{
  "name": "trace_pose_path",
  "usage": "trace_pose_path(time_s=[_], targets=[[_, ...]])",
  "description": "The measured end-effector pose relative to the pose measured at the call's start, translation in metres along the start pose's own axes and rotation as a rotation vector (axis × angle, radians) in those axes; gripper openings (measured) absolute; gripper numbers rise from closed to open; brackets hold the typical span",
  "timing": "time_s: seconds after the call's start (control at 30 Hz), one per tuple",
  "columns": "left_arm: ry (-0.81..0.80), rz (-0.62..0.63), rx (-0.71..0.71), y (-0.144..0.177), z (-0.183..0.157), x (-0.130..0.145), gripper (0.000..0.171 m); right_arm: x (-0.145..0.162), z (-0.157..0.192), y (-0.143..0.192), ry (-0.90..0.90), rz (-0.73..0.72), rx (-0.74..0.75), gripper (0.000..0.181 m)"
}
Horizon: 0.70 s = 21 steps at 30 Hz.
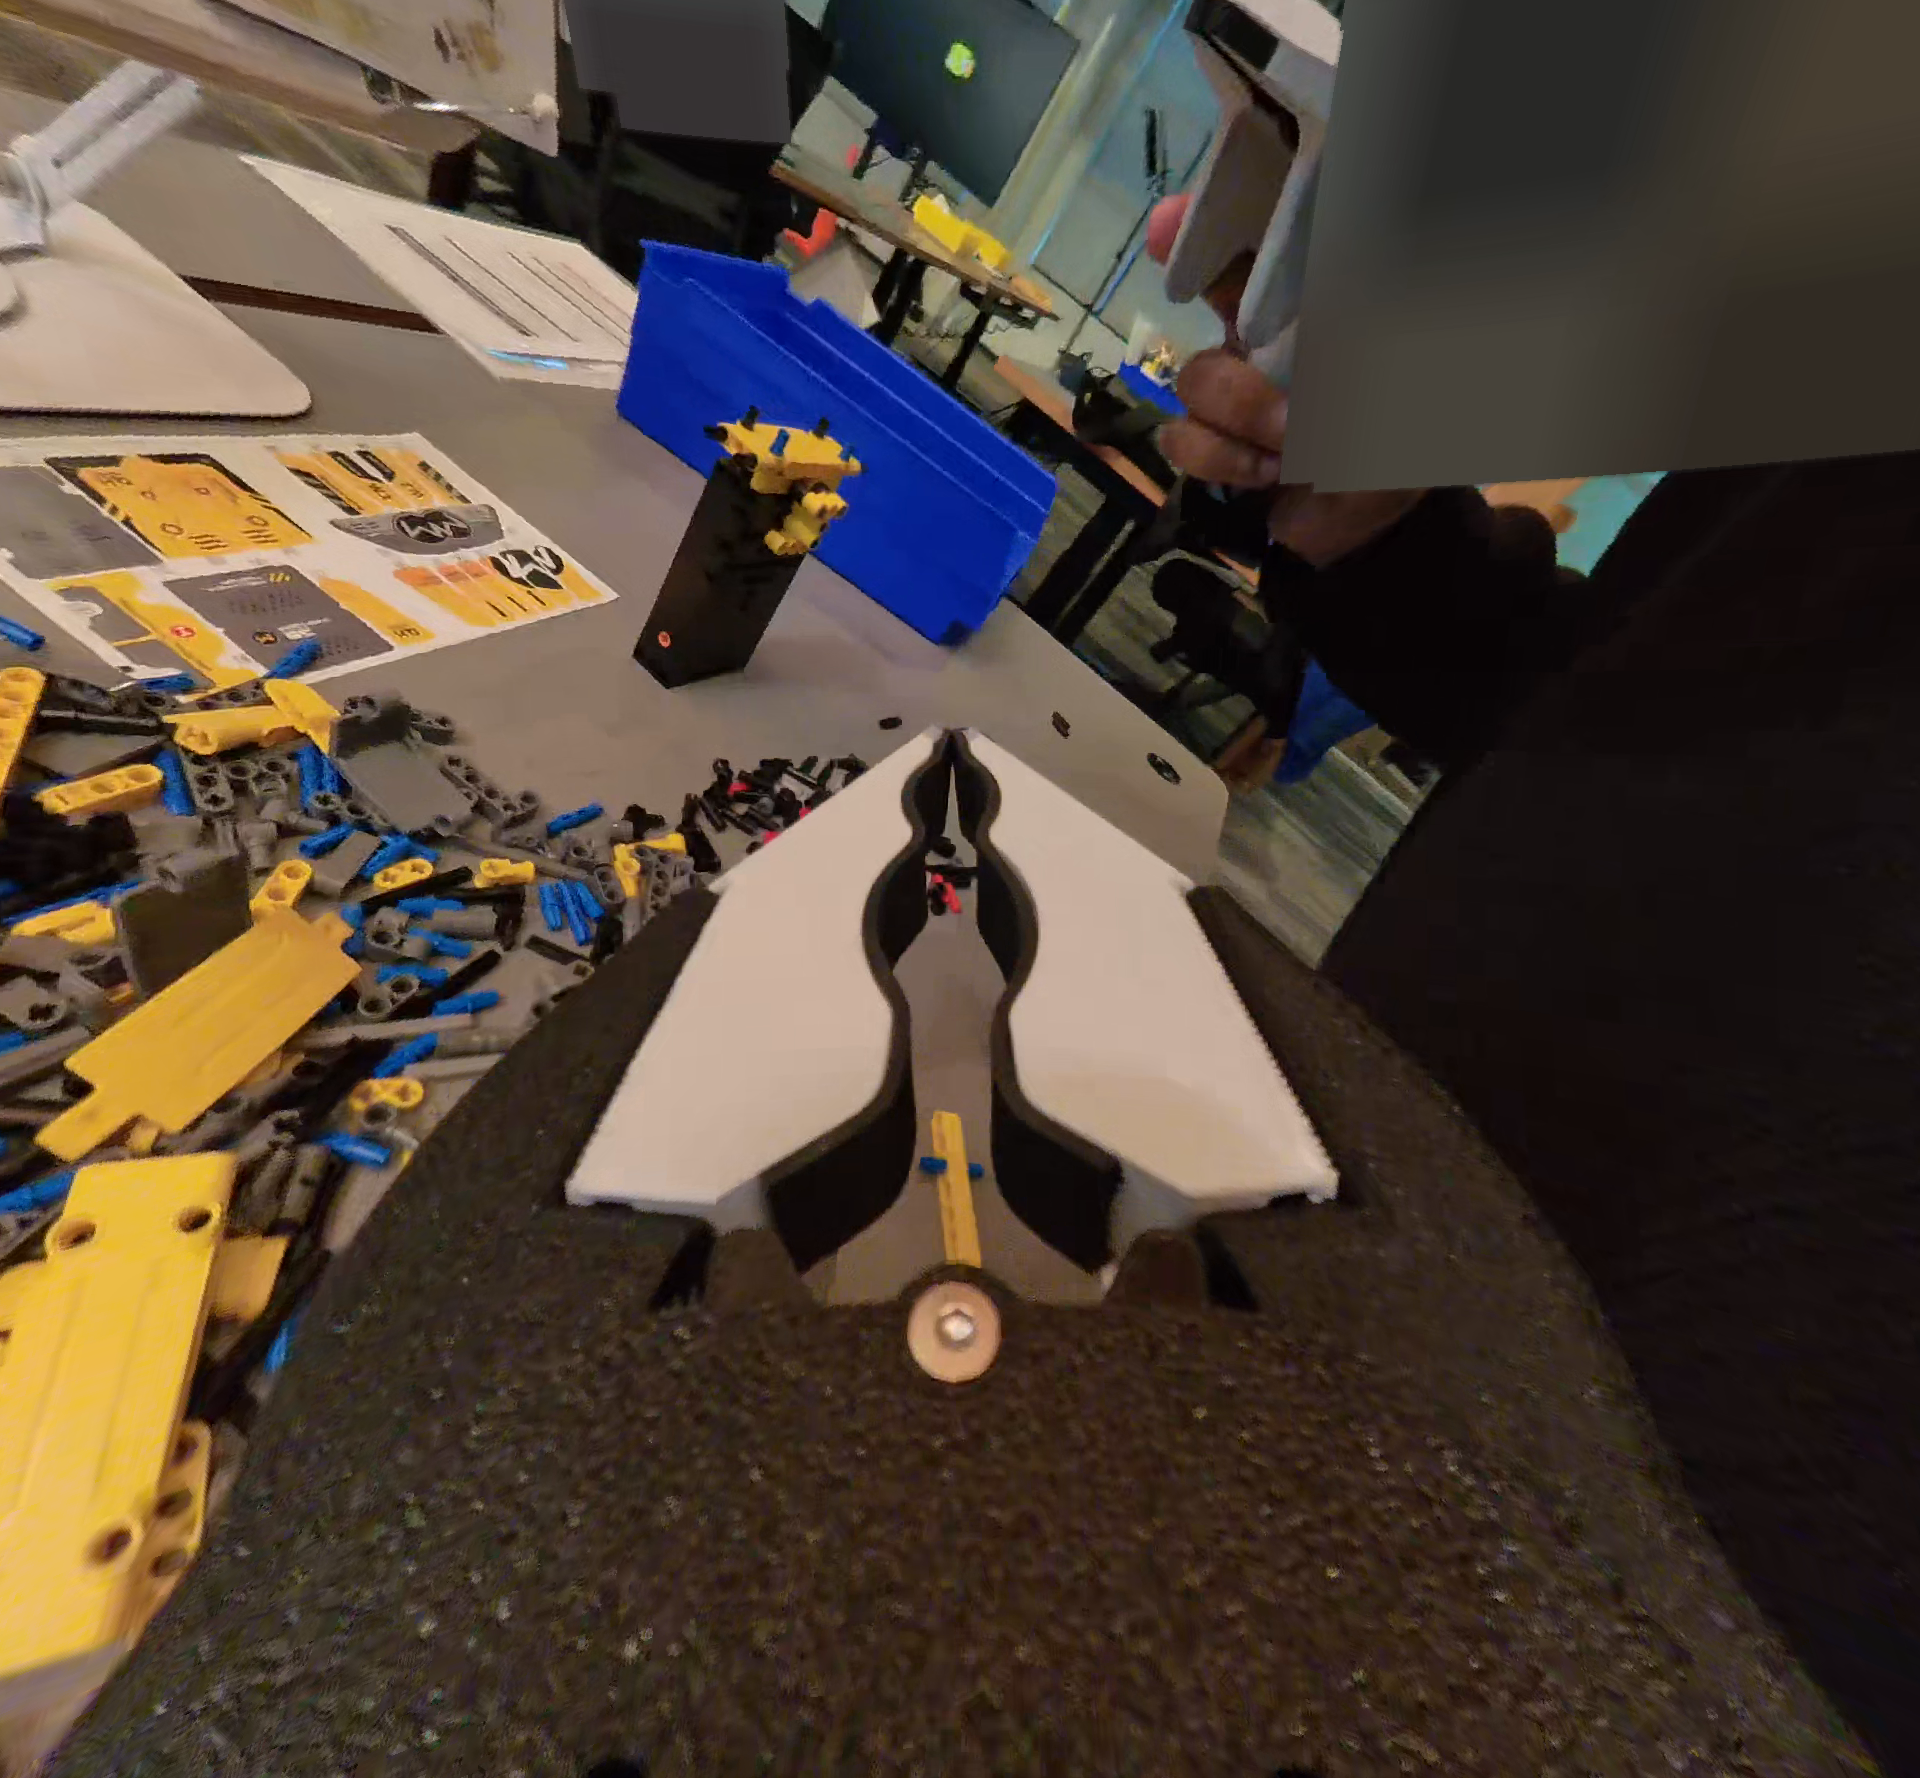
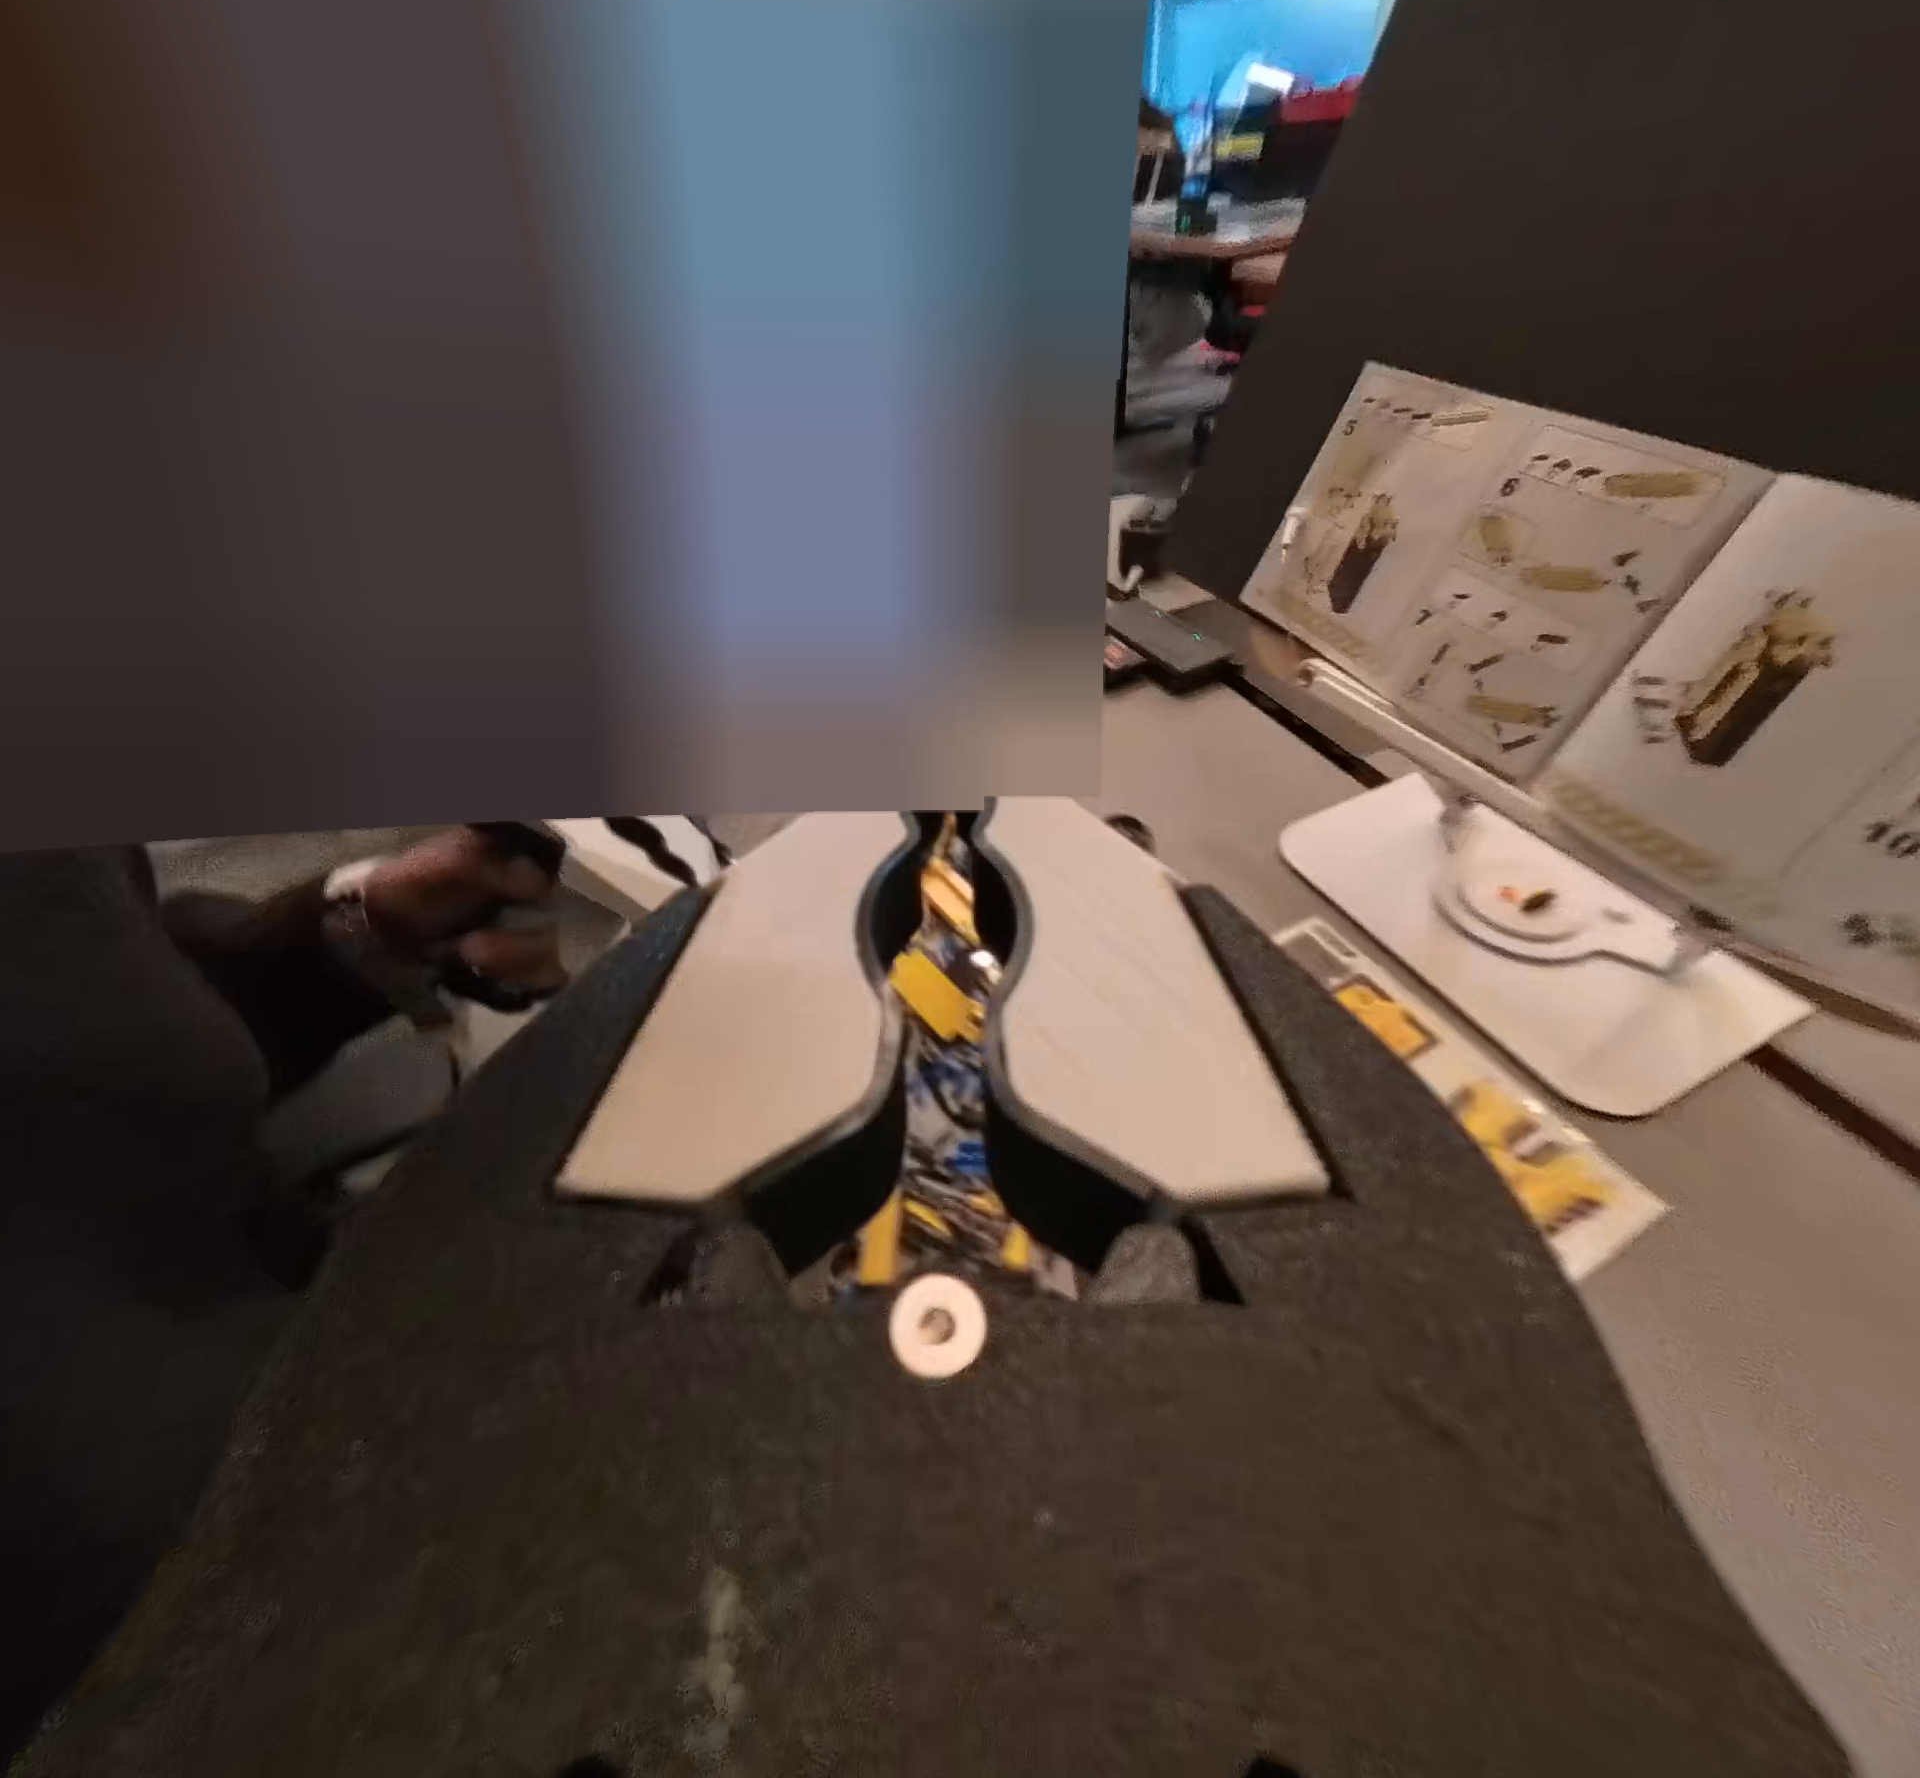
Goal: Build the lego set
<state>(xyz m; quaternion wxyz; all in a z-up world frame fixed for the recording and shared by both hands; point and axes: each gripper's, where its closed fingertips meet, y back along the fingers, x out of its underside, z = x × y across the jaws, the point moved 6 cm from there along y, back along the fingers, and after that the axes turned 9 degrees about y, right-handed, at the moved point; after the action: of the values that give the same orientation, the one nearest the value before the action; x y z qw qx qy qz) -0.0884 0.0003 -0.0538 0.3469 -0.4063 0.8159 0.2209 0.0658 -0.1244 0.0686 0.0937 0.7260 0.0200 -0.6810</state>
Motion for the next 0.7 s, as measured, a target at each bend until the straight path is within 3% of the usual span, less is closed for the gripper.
trace_pose_path(time_s=[0.13, 0.23, 0.33, 0.4, 0.47, 0.5, 0.63, 0.7], targets=[[-0.094, -0.038, -0.086, 0.015, -0.023, 0.026, 0.0, 0.029, 0.042, 0.033, -0.06, -0.128, 0.07, 0.0], [-0.232, -0.119, -0.144, 0.035, -0.044, 0.07, 0.0, 0.071, 0.096, 0.07, 0.101, -0.157, 0.165, 0.0], [-0.3, -0.132, -0.253, 0.045, -0.071, 0.103, 0.0, 0.111, 0.141, 0.093, 0.366, -0.078, 0.337, 0.0], [-0.195, -0.075, -0.337, 0.046, -0.087, 0.117, 0.0, 0.134, 0.148, 0.102, 0.419, 0.084, 0.462, 0.0], [-0.14, -0.022, -0.286, 0.045, -0.111, 0.129, 0.002, 0.152, 0.156, 0.112, 0.352, 0.203, 0.415, 0.0], [-0.161, -0.023, -0.264, 0.045, -0.12, 0.134, 0.002, 0.156, 0.156, 0.119, 0.309, 0.194, 0.414, 0.0], [-0.346, -0.103, -0.268, 0.045, -0.127, 0.147, 0.008, 0.166, 0.149, 0.14, 0.064, -0.023, 0.466, 0.0], [-0.328, -0.141, -0.318, 0.041, -0.119, 0.144, 0.014, 0.171, 0.149, 0.14, -0.082, -0.108, 0.44, 0.0]])
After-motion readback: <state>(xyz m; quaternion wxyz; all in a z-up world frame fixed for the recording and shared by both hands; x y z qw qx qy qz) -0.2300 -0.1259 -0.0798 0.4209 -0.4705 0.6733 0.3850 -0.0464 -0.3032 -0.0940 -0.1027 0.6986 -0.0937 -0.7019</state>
